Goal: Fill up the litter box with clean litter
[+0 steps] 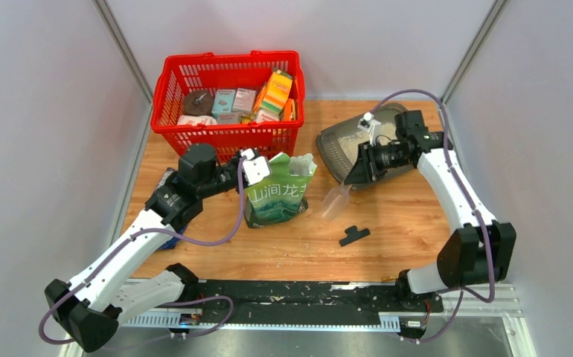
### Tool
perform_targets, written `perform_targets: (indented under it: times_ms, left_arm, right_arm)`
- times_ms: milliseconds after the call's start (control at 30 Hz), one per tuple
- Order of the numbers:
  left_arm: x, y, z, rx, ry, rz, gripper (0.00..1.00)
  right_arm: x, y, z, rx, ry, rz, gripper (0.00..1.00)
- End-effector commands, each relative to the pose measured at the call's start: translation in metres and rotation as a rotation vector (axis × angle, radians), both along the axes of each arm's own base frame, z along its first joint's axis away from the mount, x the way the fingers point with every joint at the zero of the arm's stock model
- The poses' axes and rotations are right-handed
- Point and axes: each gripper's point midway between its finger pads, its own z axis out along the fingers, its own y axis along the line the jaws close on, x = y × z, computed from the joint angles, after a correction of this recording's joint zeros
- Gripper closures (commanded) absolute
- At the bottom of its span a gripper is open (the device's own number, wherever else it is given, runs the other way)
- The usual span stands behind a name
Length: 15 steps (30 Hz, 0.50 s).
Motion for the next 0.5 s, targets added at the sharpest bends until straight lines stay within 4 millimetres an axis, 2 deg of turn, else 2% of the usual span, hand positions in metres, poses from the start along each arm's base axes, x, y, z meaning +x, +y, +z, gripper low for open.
perform_targets:
  times_ms: [0,100,167,233,333,367,400,433,467]
  left_arm:
    - [-0.003,-0.001,0.067,-0.15,-0.173,-0.005,1.0]
    - [-0.004,0.003,0.064,-0.149,-0.166,0.013,1.0]
    - [-0.005,0.005,0.061,-0.15,-0.161,0.023,1.0]
    - [-0.006,0.006,0.058,-0.154,-0.149,0.031,1.0]
    - [-0.009,0.007,0.054,-0.152,-0.133,0.027,1.0]
    - [-0.009,0.007,0.053,-0.154,-0.13,0.026,1.0]
    - [-0.01,0.006,0.052,-0.158,-0.12,0.022,1.0]
    - [-0.011,0.006,0.054,-0.164,-0.119,0.018,1.0]
    - [-0.012,0.005,0.054,-0.167,-0.112,0.013,1.0]
  right_arm:
    - [-0.025,0.004,-0.04,-0.086,0.098,0.13,0.92]
    - [-0.016,0.005,-0.066,-0.153,0.169,0.104,0.9]
    - [0.004,0.005,-0.08,-0.173,0.174,0.057,0.88]
    - [0.023,0.01,-0.08,-0.16,0.173,0.011,0.83]
    - [0.041,0.021,-0.08,-0.149,0.184,0.011,0.58]
    - [0.045,0.022,-0.08,-0.153,0.184,0.012,0.44]
    - [0.048,0.023,-0.08,-0.152,0.193,0.011,0.39]
    - [0.053,0.024,-0.072,-0.143,0.183,0.005,0.35]
    - [0.054,0.027,-0.066,-0.137,0.182,-0.002,0.26]
